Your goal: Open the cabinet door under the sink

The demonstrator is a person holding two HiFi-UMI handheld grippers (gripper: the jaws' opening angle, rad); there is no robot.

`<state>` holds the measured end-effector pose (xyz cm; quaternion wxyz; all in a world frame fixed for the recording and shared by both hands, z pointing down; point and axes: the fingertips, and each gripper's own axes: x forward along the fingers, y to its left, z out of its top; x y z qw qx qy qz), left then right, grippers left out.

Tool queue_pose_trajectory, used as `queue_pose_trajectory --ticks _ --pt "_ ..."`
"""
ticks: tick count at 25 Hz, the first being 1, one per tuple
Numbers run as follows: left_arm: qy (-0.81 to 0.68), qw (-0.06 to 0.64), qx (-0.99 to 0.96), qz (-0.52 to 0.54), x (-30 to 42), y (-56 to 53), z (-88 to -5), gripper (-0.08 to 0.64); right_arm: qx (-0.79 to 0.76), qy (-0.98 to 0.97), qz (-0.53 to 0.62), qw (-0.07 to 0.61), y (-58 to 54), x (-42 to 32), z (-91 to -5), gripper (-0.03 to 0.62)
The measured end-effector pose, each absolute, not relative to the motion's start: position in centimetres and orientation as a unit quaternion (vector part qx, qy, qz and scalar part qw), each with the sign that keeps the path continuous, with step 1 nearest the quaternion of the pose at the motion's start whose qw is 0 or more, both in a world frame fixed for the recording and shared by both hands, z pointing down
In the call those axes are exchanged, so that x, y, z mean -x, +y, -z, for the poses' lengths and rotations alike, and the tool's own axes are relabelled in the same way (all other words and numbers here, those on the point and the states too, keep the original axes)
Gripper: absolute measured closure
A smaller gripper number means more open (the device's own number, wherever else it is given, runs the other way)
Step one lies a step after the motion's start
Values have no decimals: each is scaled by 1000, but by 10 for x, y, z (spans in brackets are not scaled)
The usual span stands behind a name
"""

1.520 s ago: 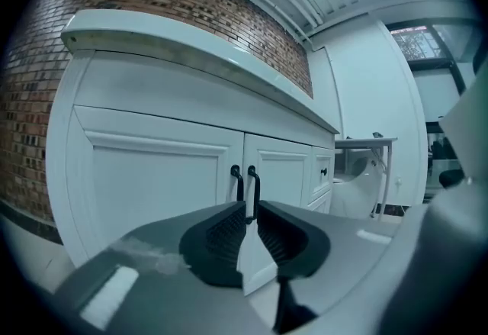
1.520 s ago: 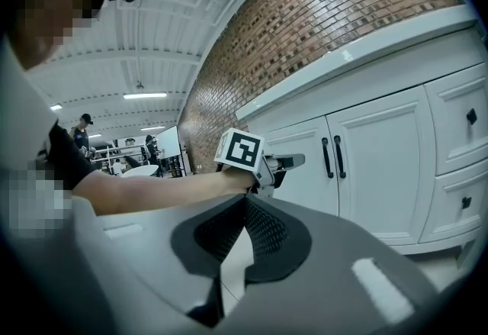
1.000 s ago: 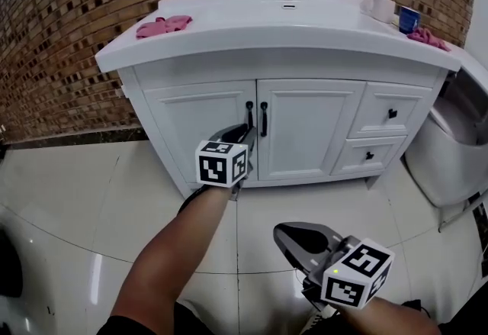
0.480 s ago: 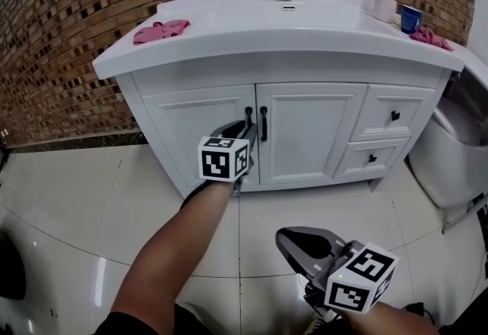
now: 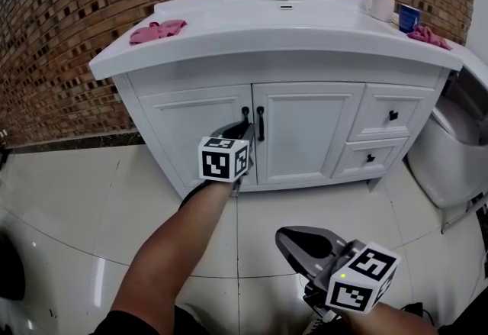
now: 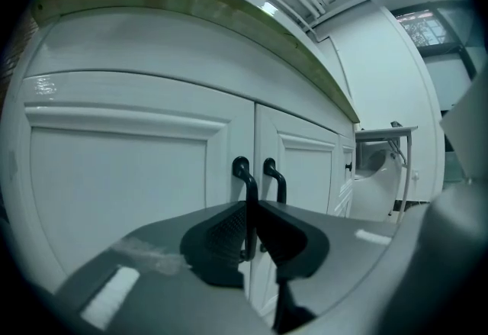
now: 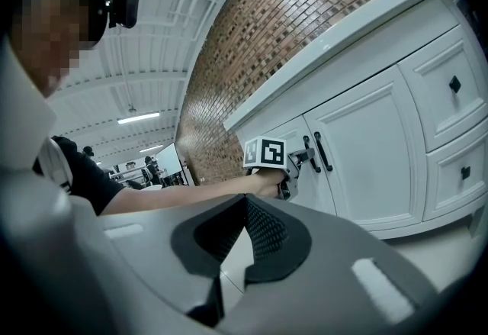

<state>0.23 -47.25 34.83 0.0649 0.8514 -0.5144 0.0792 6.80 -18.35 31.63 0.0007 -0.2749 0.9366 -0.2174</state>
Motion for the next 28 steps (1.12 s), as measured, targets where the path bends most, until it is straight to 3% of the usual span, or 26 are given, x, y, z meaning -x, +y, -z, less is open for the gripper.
queue_pose_trajectory --ticks 28 --pt "-453 42 -888 -66 35 -319 -352 515 278 940 193 -33 -177 -41 -325 588"
